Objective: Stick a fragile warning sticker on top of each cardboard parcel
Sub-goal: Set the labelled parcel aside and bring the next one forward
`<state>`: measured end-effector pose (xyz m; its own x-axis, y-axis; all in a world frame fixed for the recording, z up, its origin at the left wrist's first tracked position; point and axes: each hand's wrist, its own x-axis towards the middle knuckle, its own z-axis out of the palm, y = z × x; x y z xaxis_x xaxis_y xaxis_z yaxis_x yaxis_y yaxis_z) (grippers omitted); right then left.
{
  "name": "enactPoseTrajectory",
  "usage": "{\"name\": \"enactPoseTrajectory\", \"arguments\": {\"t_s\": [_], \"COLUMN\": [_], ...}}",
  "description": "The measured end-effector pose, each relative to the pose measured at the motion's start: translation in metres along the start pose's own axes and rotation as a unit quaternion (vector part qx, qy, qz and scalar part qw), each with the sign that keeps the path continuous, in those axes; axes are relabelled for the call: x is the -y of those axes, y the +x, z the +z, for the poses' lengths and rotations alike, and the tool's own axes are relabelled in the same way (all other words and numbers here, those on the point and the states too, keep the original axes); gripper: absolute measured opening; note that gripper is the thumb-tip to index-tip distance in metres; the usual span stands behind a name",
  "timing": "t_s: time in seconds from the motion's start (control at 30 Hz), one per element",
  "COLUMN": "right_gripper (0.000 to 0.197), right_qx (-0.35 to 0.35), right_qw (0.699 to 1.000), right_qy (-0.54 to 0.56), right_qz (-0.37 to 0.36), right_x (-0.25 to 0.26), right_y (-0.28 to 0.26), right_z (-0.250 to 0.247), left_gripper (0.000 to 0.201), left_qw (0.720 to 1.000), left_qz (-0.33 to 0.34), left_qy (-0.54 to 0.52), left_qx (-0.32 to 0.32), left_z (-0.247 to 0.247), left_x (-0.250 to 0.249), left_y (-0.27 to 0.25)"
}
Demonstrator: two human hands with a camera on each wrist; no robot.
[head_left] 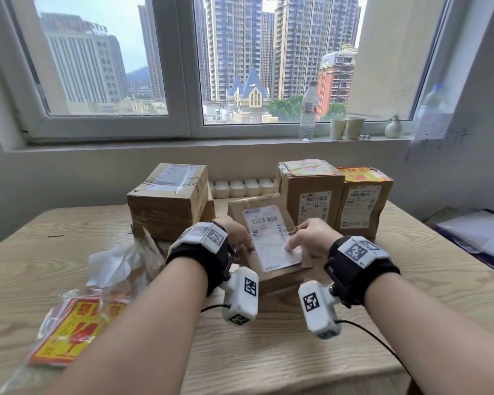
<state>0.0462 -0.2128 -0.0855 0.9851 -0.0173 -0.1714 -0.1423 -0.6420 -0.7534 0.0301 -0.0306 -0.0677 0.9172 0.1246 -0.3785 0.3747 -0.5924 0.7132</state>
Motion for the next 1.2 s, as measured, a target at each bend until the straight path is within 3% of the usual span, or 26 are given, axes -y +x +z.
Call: {"name": "enactPoseTrajectory", "arguments": {"t_s": [0.03, 0.1, 0.17, 0.3, 0.43, 0.77, 0.97, 1.03, 1.2], "right_gripper": [0.025, 0.063, 0.085, 0.061, 0.051, 0.054, 0.08, 0.072, 0.025], "right_qx": [-0.014, -0.041, -0.046, -0.059, -0.087, -0.079, -0.13, -0.175, -0.249], "right_qw": [1.0, 0.997, 0.995, 0.993, 0.993, 0.996, 0.976, 0.961, 0.906], "right_qy": [0.025, 0.058, 0.066, 0.076, 0.058, 0.024, 0.117, 0.118, 0.125], "right_qz": [-0.009, -0.036, -0.06, -0.064, -0.058, -0.034, -0.134, -0.179, -0.318], "right_x": [-0.001, -0.001, -0.001, -0.003, -0.006, -0.003, 0.023, 0.038, 0.077], "right_y": [-0.001, -0.004, -0.005, -0.006, -0.008, -0.021, -0.064, -0.078, -0.103], "right_z": [-0.002, -0.002, 0.001, 0.007, 0.011, 0.015, 0.007, 0.004, 0.022], "left_gripper": [0.026, 0.055, 0.063, 0.091, 0.109, 0.093, 0.028, 0.028, 0.017], "left_qw": [1.0, 0.998, 0.995, 0.991, 0.99, 0.996, 0.989, 0.986, 0.983], "left_qz": [0.001, 0.014, 0.029, 0.046, 0.048, 0.035, 0.066, 0.082, 0.081], "left_qy": [-0.029, -0.059, -0.083, -0.112, -0.123, -0.05, 0.014, -0.015, -0.141], "left_qx": [-0.005, -0.026, -0.042, -0.054, -0.049, -0.067, -0.132, -0.147, -0.085], "left_z": [-0.004, -0.011, -0.012, -0.007, 0.0, 0.002, -0.018, -0.027, -0.062], "left_x": [0.002, 0.002, 0.005, 0.013, 0.018, 0.028, 0.025, 0.028, 0.04], "left_y": [0.001, -0.005, -0.004, 0.0, 0.002, 0.007, -0.043, -0.053, -0.1]}}
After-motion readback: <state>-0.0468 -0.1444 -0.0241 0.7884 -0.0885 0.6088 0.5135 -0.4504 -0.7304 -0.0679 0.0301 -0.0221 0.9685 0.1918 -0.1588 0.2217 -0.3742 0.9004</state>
